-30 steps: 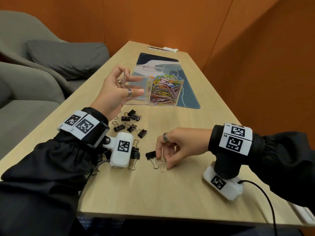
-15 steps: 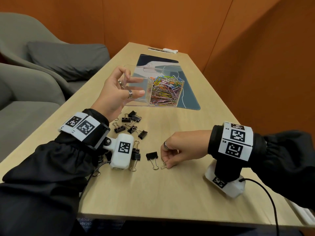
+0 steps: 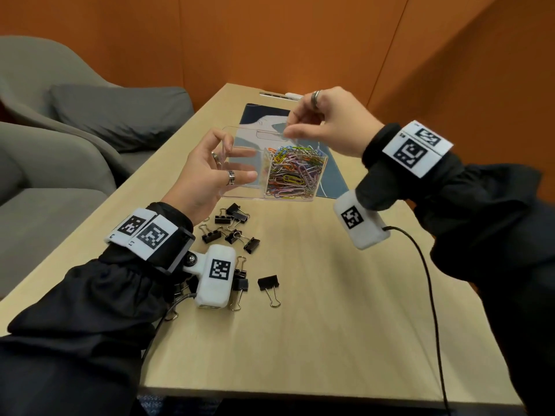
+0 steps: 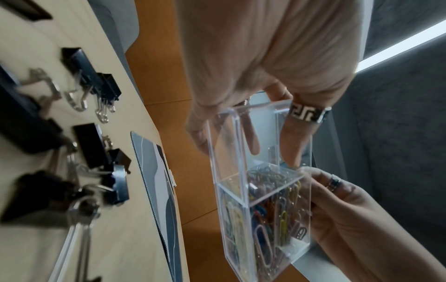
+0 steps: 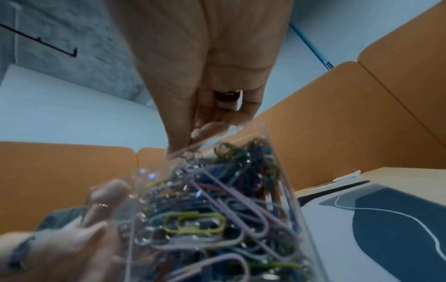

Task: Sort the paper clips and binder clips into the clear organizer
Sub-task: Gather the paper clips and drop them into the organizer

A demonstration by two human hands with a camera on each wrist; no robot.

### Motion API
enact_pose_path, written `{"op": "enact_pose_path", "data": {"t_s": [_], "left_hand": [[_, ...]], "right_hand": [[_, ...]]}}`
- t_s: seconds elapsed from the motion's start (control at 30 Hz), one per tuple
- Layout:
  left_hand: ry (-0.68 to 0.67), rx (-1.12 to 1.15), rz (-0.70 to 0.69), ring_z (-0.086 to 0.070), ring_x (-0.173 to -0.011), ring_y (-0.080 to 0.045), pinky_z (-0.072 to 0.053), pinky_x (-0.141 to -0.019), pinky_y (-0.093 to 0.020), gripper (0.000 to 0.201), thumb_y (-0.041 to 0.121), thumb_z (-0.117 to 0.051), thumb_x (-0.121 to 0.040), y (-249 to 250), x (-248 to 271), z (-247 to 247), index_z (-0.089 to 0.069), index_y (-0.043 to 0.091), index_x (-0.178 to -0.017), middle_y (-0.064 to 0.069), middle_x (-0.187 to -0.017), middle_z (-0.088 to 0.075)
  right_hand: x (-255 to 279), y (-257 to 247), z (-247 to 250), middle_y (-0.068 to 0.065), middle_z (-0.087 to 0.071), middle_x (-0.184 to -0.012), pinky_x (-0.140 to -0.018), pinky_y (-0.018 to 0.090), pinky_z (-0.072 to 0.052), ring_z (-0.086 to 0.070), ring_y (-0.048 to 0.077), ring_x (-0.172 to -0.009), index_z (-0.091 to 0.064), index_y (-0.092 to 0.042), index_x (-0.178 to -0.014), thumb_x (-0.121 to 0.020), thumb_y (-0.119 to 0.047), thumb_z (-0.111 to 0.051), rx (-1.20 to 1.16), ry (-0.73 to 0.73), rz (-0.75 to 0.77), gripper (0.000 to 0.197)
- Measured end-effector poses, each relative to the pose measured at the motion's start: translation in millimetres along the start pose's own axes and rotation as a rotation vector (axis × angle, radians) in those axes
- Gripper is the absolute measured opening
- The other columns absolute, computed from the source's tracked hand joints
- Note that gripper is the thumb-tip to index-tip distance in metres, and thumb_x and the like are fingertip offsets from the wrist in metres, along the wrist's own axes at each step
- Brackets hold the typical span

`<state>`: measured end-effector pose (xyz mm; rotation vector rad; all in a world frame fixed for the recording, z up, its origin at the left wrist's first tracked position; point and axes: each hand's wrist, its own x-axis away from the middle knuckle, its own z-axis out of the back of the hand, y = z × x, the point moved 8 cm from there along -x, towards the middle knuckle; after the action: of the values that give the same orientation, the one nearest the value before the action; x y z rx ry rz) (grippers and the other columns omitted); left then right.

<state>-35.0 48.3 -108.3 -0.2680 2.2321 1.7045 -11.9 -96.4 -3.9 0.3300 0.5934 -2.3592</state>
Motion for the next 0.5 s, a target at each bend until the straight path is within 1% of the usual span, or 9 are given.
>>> {"op": "enact_pose_path", "data": {"t_s": [0.1, 0.13, 0.17, 0.2, 0.27, 0.33, 0.4, 0.47, 0.5], "left_hand": [[0.000, 0.007, 0.001, -0.067, -0.079, -0.017, -0.053, -0.065, -0.023, 0.045, -0.018, -0.061, -0.071, 0, 0, 0, -0.038, 0.020, -0.077, -0.006, -0.103, -0.065], [0.001, 0.008, 0.001, -0.067, -0.080, -0.018, -0.053, -0.065, -0.022, 0.045, -0.019, -0.061, -0.071, 0, 0, 0, -0.038, 0.020, -0.077, -0.006, -0.103, -0.065], [0.001, 0.010, 0.001, -0.067, -0.080, -0.018, -0.053, -0.065, -0.022, 0.045, -0.019, -0.061, -0.071, -1, 0, 0, -0.039, 0.019, -0.077, -0.007, -0.103, -0.065], [-0.001, 0.012, 0.001, -0.067, -0.080, -0.018, -0.053, -0.065, -0.023, 0.045, -0.019, -0.061, -0.071, -1, 0, 0, -0.039, 0.019, -0.078, -0.007, -0.103, -0.065], [-0.004, 0.020, 0.007, -0.067, -0.081, -0.019, -0.054, -0.065, -0.023, 0.045, -0.019, -0.061, -0.071, -2, 0, -1, -0.039, 0.019, -0.078, -0.007, -0.103, -0.065], [-0.003, 0.019, 0.011, -0.067, -0.082, -0.020, -0.054, -0.065, -0.023, 0.044, -0.017, -0.062, -0.070, -3, 0, -1, -0.039, 0.019, -0.078, -0.008, -0.105, -0.064], [-0.002, 0.015, 0.010, -0.066, -0.083, -0.021, -0.053, -0.065, -0.023, 0.044, -0.017, -0.062, -0.070, -3, 1, -1, -0.039, 0.020, -0.078, -0.009, -0.106, -0.064], [-0.001, 0.015, 0.010, -0.066, -0.084, -0.021, -0.053, -0.065, -0.023, 0.043, -0.016, -0.062, -0.070, -2, 1, -1, -0.039, 0.020, -0.079, -0.009, -0.107, -0.063], [-0.002, 0.016, 0.010, -0.066, -0.084, -0.021, -0.054, -0.065, -0.023, 0.043, -0.016, -0.063, -0.070, -2, 1, -1, -0.039, 0.020, -0.079, -0.009, -0.107, -0.064]], "right_hand": [[-6, 1, -15, -0.004, -0.068, -0.077, -0.071, 0.023, -0.052, -0.061, 0.006, -0.069, -0.069, -0.018, -0.081, -0.080, -0.029, -0.074, 0.057, -0.027, -0.022, 0.012], [-7, 1, -17, -0.004, -0.067, -0.078, -0.070, 0.024, -0.052, -0.060, 0.006, -0.068, -0.070, -0.018, -0.081, -0.079, -0.029, -0.074, 0.110, -0.029, -0.012, 0.012], [-9, 0, -18, -0.005, -0.066, -0.076, -0.067, 0.020, -0.049, -0.056, 0.002, -0.064, -0.071, -0.017, -0.082, -0.080, -0.029, -0.074, 0.159, -0.034, 0.003, 0.012], [-9, 0, -18, -0.008, -0.062, -0.072, -0.063, 0.015, -0.043, -0.052, 0.000, -0.061, -0.072, -0.016, -0.083, -0.080, -0.028, -0.073, 0.208, -0.045, 0.016, 0.012], [-10, 0, -19, -0.018, -0.052, -0.064, -0.057, 0.004, -0.032, -0.046, -0.003, -0.056, -0.074, -0.013, -0.087, -0.083, -0.025, -0.071, 0.287, -0.068, 0.038, 0.013], [-10, -3, -19, -0.024, -0.043, -0.063, -0.055, 0.002, -0.030, -0.046, -0.005, -0.054, -0.074, -0.012, -0.093, -0.085, -0.023, -0.068, 0.331, -0.081, 0.062, 0.015], [-10, -6, -20, -0.022, -0.046, -0.066, -0.057, 0.004, -0.031, -0.044, -0.003, -0.057, -0.074, -0.013, -0.097, -0.088, -0.023, -0.065, 0.340, -0.078, 0.082, 0.016], [-9, -8, -23, -0.013, -0.058, -0.076, -0.061, 0.011, -0.034, -0.047, 0.004, -0.063, -0.072, -0.015, -0.098, -0.088, -0.022, -0.064, 0.322, -0.079, 0.093, 0.015], [-8, -9, -24, -0.009, -0.062, -0.081, -0.062, 0.015, -0.035, -0.049, 0.008, -0.067, -0.072, -0.015, -0.098, -0.088, -0.022, -0.064, 0.317, -0.088, 0.098, 0.014]]}}
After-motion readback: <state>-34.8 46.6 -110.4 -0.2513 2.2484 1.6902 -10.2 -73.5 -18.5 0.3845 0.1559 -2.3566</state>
